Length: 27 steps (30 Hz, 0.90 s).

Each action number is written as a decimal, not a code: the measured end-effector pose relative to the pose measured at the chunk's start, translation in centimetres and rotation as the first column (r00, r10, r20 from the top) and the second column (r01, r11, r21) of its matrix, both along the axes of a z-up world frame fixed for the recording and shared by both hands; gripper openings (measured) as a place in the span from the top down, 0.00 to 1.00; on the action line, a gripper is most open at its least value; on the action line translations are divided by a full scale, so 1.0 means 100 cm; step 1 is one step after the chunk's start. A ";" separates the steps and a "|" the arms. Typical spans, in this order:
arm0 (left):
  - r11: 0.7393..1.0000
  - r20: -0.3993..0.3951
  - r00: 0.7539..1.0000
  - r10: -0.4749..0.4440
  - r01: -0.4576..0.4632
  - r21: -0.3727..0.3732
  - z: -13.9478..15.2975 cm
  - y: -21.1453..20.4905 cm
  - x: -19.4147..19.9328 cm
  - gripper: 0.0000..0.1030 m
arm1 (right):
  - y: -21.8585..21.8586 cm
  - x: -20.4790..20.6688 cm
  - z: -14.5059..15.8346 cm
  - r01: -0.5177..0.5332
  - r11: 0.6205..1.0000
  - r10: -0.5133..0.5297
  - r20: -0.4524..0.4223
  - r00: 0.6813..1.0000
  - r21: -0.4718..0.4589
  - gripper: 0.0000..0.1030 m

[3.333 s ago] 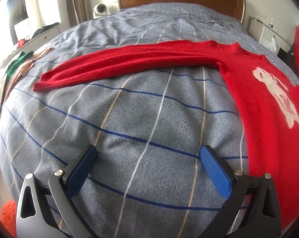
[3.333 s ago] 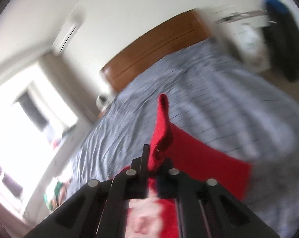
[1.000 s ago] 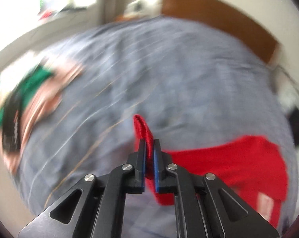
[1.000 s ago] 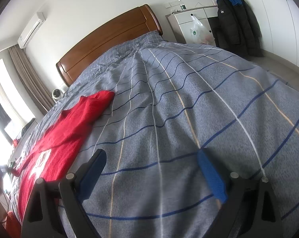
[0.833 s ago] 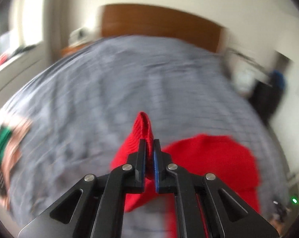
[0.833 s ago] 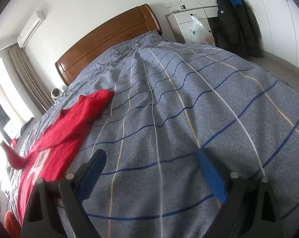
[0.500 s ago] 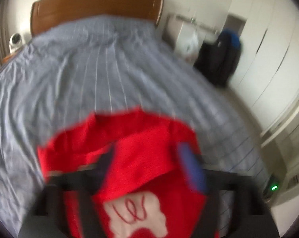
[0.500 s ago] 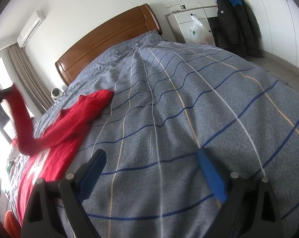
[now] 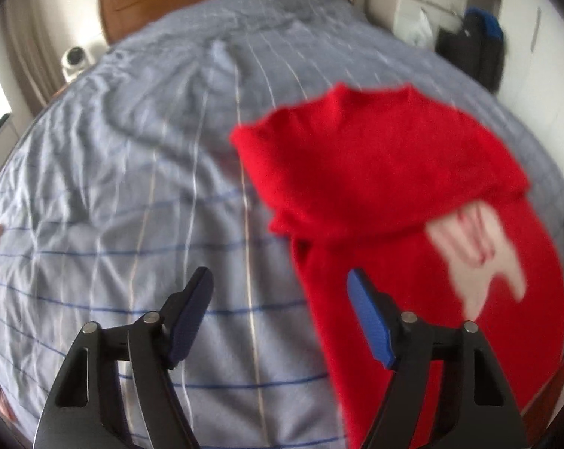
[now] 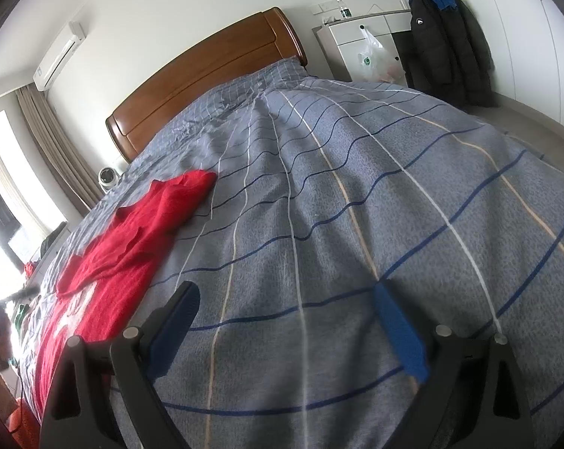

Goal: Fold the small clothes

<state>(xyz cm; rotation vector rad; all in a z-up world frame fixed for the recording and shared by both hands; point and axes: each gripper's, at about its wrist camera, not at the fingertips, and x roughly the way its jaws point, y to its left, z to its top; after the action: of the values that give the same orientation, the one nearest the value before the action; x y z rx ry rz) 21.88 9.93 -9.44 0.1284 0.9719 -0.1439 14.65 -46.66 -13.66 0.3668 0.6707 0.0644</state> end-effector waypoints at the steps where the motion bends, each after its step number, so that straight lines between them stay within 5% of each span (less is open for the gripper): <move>1: 1.000 -0.001 1.000 0.001 -0.001 0.014 -0.004 -0.004 0.003 0.28 | 0.000 0.000 0.000 0.001 1.000 -0.001 -0.001 1.000 -0.002 0.09; 5: 0.997 0.039 0.997 0.072 -0.073 0.008 -0.018 -0.019 0.033 0.44 | 0.002 0.001 0.001 0.002 1.000 -0.002 -0.004 1.000 -0.010 0.09; 7: 0.989 0.107 0.986 0.127 -0.135 0.068 -0.023 -0.017 0.036 0.96 | 0.003 0.001 0.001 0.003 1.000 -0.003 -0.006 1.000 -0.014 0.09; 10: 0.963 0.085 0.960 0.268 -0.267 -0.026 -0.043 0.004 0.035 0.98 | 0.003 0.002 0.001 0.003 1.000 -0.003 -0.007 1.000 -0.014 0.09; 14: 0.948 0.093 0.944 0.318 -0.313 -0.062 -0.044 0.013 0.013 1.00 | 0.002 0.002 0.000 0.002 1.000 -0.002 -0.003 1.000 -0.009 0.09; 20: 0.934 0.033 0.937 0.347 -0.342 -0.106 -0.039 0.037 -0.010 0.95 | 0.001 0.002 0.000 -0.001 1.000 0.001 0.000 1.000 -0.001 0.08; 24: 0.922 0.039 0.929 0.368 -0.359 -0.145 -0.024 0.049 -0.032 0.33 | 0.002 0.002 0.000 0.000 1.000 0.000 -0.001 1.000 -0.003 0.08; 27: 0.918 0.076 0.923 0.377 -0.362 -0.165 -0.011 0.059 -0.050 0.25 | 0.002 0.002 0.000 0.000 1.000 0.000 -0.001 1.000 -0.004 0.08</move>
<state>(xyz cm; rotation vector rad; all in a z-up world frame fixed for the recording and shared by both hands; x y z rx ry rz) 16.83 15.84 -10.54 -0.1845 0.8593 0.1396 14.86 -46.44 -13.67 0.3634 0.6717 0.0628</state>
